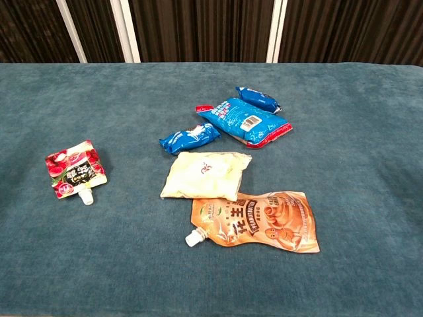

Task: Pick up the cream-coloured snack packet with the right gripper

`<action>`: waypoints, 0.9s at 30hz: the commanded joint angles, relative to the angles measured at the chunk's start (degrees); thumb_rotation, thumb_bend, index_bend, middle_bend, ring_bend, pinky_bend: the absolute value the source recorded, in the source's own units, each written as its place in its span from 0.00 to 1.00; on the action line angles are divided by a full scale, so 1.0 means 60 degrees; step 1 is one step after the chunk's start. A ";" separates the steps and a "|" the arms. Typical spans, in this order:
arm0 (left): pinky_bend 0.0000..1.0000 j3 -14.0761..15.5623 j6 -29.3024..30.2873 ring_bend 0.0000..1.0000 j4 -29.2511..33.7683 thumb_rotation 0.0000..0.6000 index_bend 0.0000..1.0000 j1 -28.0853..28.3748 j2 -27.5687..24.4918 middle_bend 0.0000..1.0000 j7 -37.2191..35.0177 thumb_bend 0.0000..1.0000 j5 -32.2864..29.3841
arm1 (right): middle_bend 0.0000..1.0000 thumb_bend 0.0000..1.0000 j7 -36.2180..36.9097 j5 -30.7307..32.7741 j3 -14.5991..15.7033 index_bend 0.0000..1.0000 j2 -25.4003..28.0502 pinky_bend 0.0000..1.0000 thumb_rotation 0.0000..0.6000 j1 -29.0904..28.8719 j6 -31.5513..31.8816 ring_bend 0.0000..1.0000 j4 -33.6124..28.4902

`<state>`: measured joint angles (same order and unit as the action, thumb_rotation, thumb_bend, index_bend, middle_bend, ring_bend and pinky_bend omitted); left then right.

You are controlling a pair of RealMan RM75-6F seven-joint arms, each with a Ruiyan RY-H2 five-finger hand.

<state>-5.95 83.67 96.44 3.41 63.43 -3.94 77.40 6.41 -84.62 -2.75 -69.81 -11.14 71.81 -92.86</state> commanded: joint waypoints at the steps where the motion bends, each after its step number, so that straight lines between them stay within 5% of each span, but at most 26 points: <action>1: 0.07 0.0001 0.0010 0.12 0.0003 1.00 0.11 -0.0005 0.0008 0.04 -0.0003 0.48 -0.0001 | 0.06 0.13 0.0334 0.0293 -0.0571 0.15 0.0043 0.21 1.00 -0.0939 -0.1054 0.09 -0.0310; 12: 0.07 -0.0016 -0.0016 0.12 -0.0045 1.00 0.11 -0.0003 0.0005 0.04 0.0029 0.48 -0.0087 | 0.06 0.13 -0.2136 0.2700 -0.1397 0.15 -0.0397 0.21 1.00 -0.2878 -0.3335 0.07 -0.1734; 27: 0.07 -0.0040 0.0001 0.12 -0.0089 1.00 0.11 -0.0008 -0.0020 0.04 -0.0113 0.48 -0.0066 | 0.06 0.11 -0.5288 0.5552 -0.1398 0.15 -0.2491 0.21 1.00 -0.4425 -0.2882 0.05 -0.2040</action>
<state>-6.18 83.67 95.90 3.36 63.32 -4.60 77.00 -23.06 -53.90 -11.09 -82.61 -36.04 53.49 -105.30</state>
